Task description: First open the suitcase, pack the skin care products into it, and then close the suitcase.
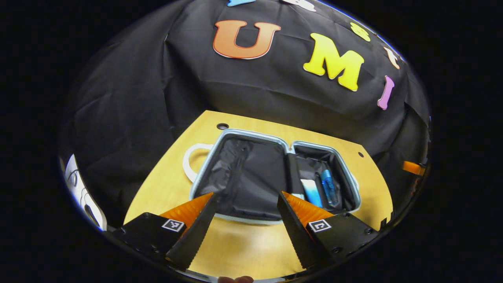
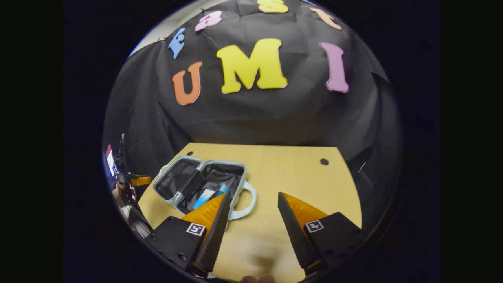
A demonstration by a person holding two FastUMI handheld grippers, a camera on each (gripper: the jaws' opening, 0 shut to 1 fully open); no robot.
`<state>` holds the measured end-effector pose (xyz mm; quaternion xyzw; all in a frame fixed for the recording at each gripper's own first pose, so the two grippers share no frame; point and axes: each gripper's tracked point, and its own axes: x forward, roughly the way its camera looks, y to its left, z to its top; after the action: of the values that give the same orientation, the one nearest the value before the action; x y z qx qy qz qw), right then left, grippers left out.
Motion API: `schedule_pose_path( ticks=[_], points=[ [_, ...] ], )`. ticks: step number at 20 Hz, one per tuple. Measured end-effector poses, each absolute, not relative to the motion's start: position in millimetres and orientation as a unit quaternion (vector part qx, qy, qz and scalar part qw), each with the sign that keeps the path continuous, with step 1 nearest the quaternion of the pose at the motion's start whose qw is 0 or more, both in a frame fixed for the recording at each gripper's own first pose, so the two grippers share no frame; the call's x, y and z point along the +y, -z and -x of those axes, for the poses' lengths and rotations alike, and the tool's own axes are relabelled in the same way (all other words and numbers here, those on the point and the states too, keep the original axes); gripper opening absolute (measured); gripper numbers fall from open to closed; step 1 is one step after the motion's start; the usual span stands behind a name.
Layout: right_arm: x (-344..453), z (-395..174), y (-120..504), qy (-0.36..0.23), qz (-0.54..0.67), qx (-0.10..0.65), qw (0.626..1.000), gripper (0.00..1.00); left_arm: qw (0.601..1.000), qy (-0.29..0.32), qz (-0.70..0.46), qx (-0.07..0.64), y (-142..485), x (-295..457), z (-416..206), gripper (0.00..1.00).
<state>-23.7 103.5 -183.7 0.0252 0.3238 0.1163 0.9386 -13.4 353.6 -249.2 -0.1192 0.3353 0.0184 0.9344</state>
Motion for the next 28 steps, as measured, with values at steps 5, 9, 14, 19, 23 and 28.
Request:
schedule_pose_path(
  ticks=[5,9,14,19,23,28],
  points=[
    [88.5,22.8,164.4,-0.110,-0.034,0.301,0.947,0.75,0.923,-0.046,0.152,0.351,274.6,442.3,-42.4,0.99],
    [94.0,24.0,169.9,-0.122,-0.004,0.314,0.942,0.75,0.899,-0.050,0.186,0.394,316.0,474.7,-80.9,0.98],
    [109.5,16.1,174.5,-0.146,0.030,0.321,0.935,0.75,0.867,-0.047,0.234,0.437,366.8,484.9,-108.8,0.94],
    [102.5,10.6,188.0,-0.134,0.018,0.345,0.929,0.75,0.850,-0.045,0.226,0.474,395.6,477.0,-117.2,0.77],
    [95.9,9.1,188.5,-0.129,0.009,0.345,0.930,0.75,0.847,-0.079,0.205,0.485,394.8,479.6,-115.9,0.23],
    [70.2,7.6,175.4,-0.100,-0.008,0.312,0.945,0.76,0.869,-0.103,0.174,0.452,333.4,477.8,-116.0,0.15]
  ],
)
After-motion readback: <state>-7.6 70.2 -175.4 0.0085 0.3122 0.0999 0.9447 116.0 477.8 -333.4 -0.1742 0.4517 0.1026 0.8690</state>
